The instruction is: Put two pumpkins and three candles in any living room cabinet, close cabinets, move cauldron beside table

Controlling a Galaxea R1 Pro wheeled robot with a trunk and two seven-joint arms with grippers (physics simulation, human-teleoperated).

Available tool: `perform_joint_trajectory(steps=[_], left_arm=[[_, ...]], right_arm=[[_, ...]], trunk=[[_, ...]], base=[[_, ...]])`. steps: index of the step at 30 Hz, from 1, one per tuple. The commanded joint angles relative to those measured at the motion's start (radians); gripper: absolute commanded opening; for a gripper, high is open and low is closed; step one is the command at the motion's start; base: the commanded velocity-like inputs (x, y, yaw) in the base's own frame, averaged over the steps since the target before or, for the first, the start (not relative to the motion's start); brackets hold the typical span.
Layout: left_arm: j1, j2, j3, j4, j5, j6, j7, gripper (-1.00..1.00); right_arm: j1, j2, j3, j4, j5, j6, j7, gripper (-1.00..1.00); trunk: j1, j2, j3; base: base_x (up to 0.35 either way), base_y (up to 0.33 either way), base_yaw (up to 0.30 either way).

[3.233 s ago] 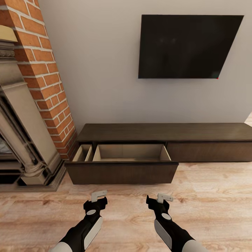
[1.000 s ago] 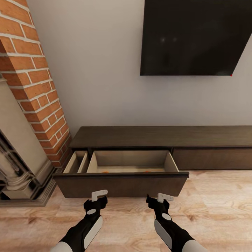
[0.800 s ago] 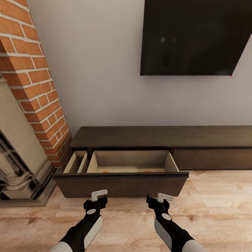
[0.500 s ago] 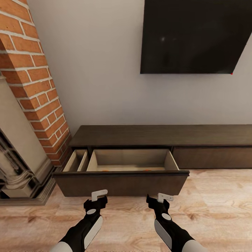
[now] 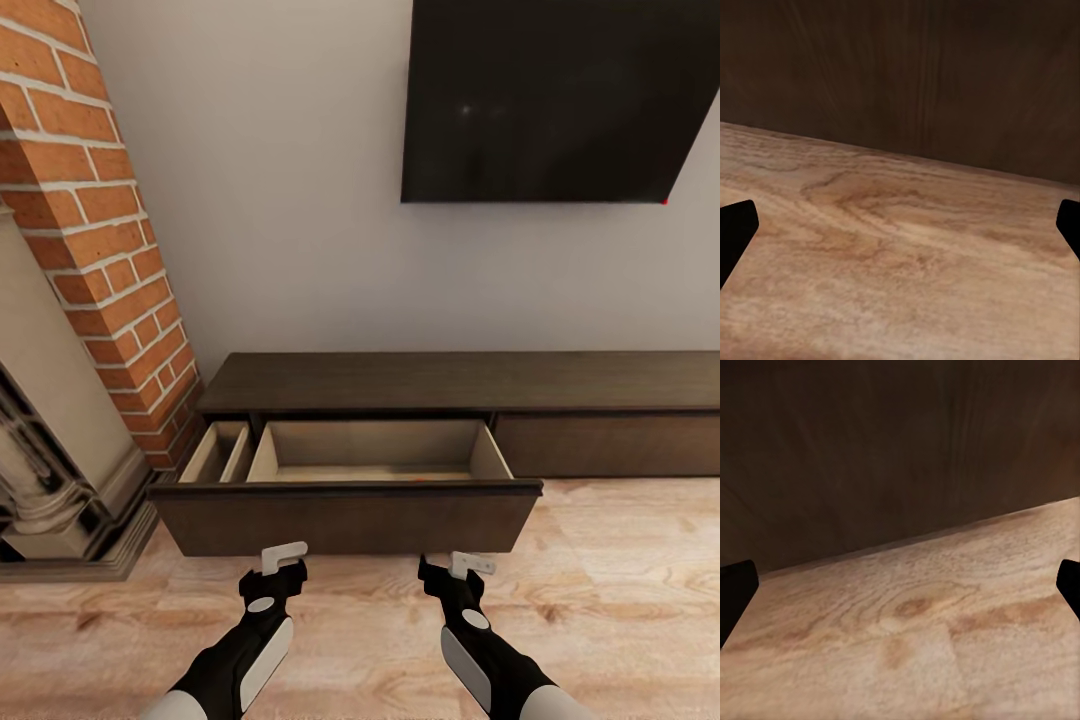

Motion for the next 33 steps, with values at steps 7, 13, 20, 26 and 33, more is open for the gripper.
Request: perform_joint_trajectory(steps=[7, 13, 20, 26, 33], left_arm=[[-0.001, 0.001, -0.005, -0.001, 0.003, 0.004, 0.008, 1.00], [-0.001, 0.001, -0.005, -0.001, 0.003, 0.004, 0.008, 1.00], [-0.001, 0.001, -0.007, 0.001, 0.003, 0.006, 0.008, 1.00], [-0.001, 0.001, -0.007, 0.001, 0.003, 0.006, 0.008, 1.00], [-0.001, 0.001, -0.007, 0.001, 0.003, 0.006, 0.008, 1.00]], right_arm=[[-0.001, -0.001, 0.008, 0.000, -0.010, -0.006, -0.006, 1.00], [-0.001, -0.001, 0.008, 0.000, -0.011, -0.006, -0.006, 1.00], [-0.001, -0.001, 0.008, 0.000, -0.010, -0.006, -0.006, 1.00], [-0.001, -0.001, 0.008, 0.000, -0.011, -0.006, -0.006, 1.00], [-0.001, -0.001, 0.008, 0.000, -0.011, -0.006, -0.006, 1.00]], trunk=[[0.011, -0.022, -0.010], [0.011, -0.022, -0.010], [0.011, -0.022, -0.010], [0.011, -0.022, -0.010], [0.011, -0.022, -0.010]], base=[[0.000, 0.000, 0.000], [0.000, 0.000, 0.000], [0.128, 0.000, 0.000], [0.242, 0.000, 0.000], [0.146, 0.000, 0.000]])
